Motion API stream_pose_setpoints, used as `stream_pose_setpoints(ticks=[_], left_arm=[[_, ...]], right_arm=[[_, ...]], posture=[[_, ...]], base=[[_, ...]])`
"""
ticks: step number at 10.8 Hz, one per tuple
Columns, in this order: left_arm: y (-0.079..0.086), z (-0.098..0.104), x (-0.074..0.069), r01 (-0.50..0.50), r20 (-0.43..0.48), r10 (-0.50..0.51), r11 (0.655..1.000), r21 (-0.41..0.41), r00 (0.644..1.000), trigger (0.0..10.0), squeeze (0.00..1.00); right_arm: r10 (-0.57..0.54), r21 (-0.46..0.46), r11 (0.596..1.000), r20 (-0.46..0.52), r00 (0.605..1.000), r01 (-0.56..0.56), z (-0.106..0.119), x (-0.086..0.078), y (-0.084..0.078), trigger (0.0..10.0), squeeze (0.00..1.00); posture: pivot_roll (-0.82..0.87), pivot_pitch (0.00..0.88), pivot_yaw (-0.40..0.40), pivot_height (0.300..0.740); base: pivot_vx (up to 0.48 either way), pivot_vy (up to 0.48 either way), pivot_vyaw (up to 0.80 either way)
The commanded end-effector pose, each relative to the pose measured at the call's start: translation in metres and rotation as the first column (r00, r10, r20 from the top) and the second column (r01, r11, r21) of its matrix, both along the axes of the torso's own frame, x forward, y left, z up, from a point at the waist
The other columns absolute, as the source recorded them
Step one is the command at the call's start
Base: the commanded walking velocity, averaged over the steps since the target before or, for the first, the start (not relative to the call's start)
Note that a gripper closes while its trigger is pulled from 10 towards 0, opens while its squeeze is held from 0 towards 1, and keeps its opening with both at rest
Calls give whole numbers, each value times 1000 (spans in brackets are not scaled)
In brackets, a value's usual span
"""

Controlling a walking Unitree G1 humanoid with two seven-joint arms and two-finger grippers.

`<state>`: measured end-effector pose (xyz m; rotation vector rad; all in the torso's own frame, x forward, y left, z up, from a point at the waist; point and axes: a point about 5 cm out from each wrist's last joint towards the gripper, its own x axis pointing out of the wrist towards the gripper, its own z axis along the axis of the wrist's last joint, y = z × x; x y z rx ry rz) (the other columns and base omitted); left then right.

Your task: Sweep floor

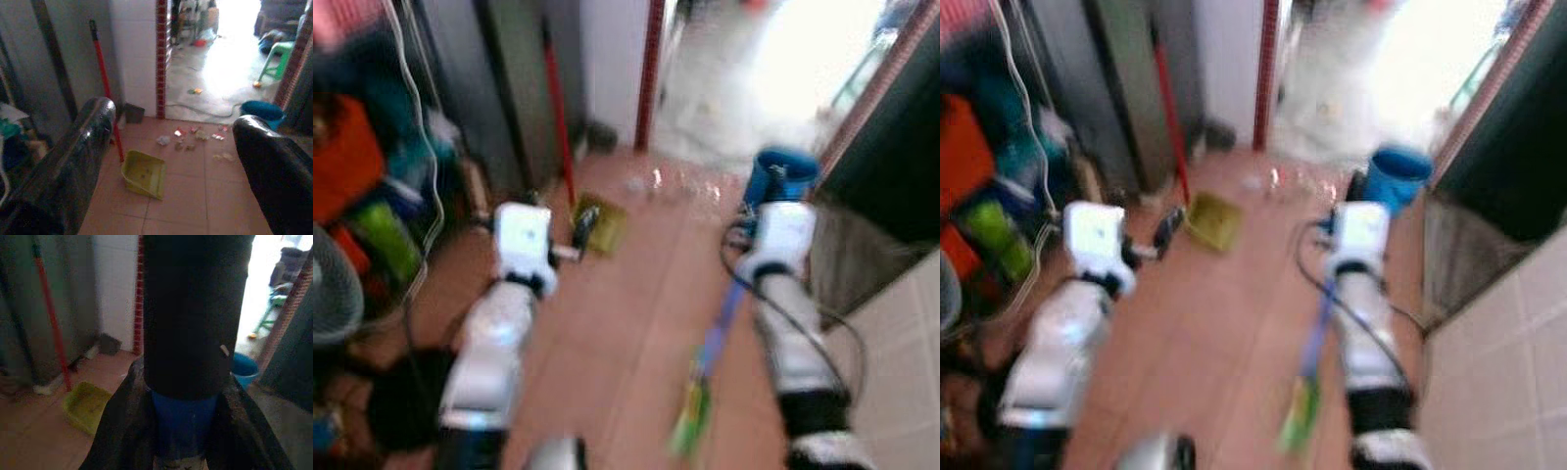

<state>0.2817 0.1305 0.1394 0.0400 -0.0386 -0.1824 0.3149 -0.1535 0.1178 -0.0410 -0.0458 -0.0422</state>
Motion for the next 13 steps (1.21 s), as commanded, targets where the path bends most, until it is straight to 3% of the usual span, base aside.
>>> stream_pose_setpoints(ticks=[1, 12, 13], left_arm=[[-9, 5, 0, 35, 17, -34, 999, -21, 999, 10000, 0], [-15, 4, -1, 34, 19, -33, 999, -41, 999, 10000, 0], [-11, 6, -1, -27, 13, 28, 999, -26, 1000, 10000, 0]], right_arm=[[-31, -10, 999, 31, 999, 32, 6, -1, -13, 10000, 0], [-27, 1, 1000, 19, 999, 27, 7, 7, -13, 10000, 0], [-26, 6, 1000, 17, 1000, 26, 9, 10, -9, 10000, 0]], posture=[[66, 62, -35, 740], [69, 71, -95, 740], [77, 70, -106, 740]], base=[[480, 0, 0], [479, 0, 0], [420, 0, 0]])
